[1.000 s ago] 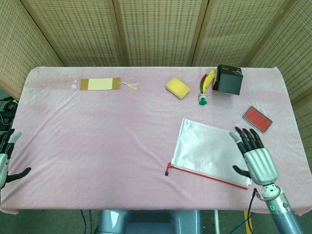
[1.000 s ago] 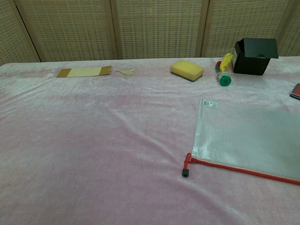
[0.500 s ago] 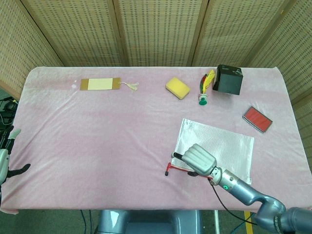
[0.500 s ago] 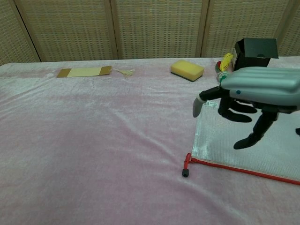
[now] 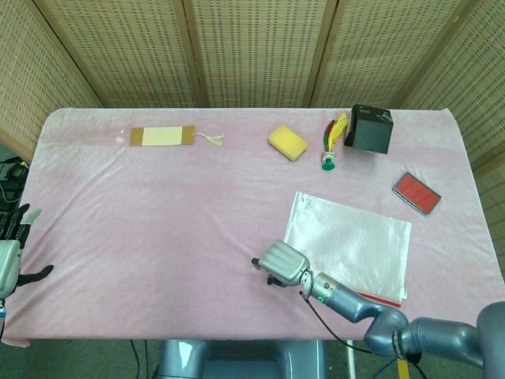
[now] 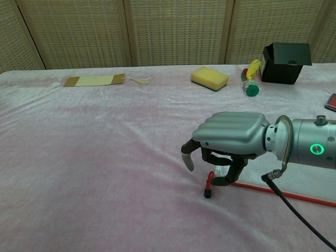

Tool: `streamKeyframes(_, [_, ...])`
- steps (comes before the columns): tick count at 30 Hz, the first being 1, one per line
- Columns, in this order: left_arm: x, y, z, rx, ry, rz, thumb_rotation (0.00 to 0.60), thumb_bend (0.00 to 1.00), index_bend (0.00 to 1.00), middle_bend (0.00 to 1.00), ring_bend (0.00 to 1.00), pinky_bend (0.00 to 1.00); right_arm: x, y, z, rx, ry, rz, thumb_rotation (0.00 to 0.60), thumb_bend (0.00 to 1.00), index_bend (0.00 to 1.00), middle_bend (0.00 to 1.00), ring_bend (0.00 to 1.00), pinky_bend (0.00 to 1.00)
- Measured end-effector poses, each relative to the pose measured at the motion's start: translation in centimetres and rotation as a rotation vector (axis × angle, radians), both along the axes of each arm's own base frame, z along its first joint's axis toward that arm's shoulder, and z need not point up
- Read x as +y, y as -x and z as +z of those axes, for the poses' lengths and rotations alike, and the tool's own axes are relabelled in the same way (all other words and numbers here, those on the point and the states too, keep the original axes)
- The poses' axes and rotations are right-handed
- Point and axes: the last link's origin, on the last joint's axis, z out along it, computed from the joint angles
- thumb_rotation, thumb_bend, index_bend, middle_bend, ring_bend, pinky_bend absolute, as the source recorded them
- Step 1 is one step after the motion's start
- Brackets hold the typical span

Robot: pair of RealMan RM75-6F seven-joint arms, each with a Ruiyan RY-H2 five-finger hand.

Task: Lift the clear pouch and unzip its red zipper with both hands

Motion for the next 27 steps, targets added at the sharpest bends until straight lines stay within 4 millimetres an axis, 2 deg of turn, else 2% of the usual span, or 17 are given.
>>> streamKeyframes(10, [0.0,0.0,0.0,-0.005,0.004,0.001,0.600,0.00,0.00,0.00,0.00,0.00,-0.1,1.0,-1.5,0.029,0.010,-0.010,0.600,0.48,0.49,0.93,0.87,1.00])
streamKeyframes(27, [-0.2,-0.1,-0.3,-0.004,0.014,-0.005,0.600,0.00,0.00,0.00,0.00,0.00,0.2,2.5,-2.0,0.032,0.002,-0.012,0.600,0.51,0.51,0.93,0.87,1.00])
